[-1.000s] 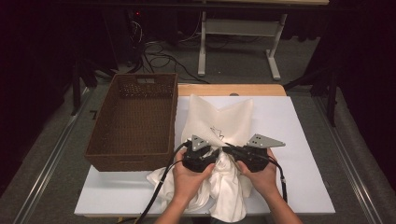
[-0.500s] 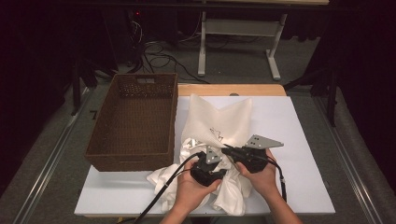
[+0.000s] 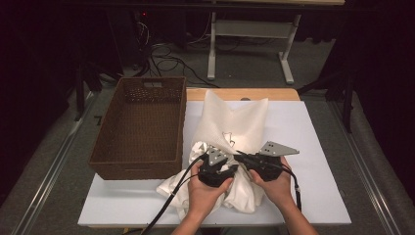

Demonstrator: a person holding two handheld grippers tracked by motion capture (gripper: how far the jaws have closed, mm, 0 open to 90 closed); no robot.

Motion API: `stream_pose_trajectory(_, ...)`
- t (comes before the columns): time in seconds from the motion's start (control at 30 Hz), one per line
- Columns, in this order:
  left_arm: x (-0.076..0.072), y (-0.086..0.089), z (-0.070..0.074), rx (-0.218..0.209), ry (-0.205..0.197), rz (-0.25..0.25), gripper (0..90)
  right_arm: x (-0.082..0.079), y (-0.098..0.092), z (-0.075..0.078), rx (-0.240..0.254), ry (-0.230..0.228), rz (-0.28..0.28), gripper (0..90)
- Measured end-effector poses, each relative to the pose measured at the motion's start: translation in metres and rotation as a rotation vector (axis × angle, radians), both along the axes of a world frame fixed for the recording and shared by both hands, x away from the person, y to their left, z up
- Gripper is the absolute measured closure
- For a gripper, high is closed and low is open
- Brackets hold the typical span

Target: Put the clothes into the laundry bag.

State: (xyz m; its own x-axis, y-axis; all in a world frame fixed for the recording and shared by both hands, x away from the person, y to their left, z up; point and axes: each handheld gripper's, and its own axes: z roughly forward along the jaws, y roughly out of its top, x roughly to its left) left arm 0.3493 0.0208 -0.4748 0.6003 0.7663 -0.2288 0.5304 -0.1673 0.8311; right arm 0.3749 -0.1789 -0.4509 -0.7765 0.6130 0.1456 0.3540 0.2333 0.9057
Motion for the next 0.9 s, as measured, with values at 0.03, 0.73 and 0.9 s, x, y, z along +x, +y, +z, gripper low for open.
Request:
stream_pose_trajectory(0.03,-0.003,0.004,0.003,0.01,-0.007,-0.01,43.0,0.0,-0.001,0.001,-0.004,-0.002,-0.003,88.9)
stream_pose_trajectory(0.73,0.003,-0.013,-0.009,0.051,0.003,0.128,79.1,-0.008,0.011,0.003,-0.006,0.003,0.033,88.9)
stream_pose_trajectory(0.9,0.02,-0.019,-0.026,0.017,0.087,0.159,70.9,-0.005,0.006,0.001,-0.01,0.013,0.006,89.0)
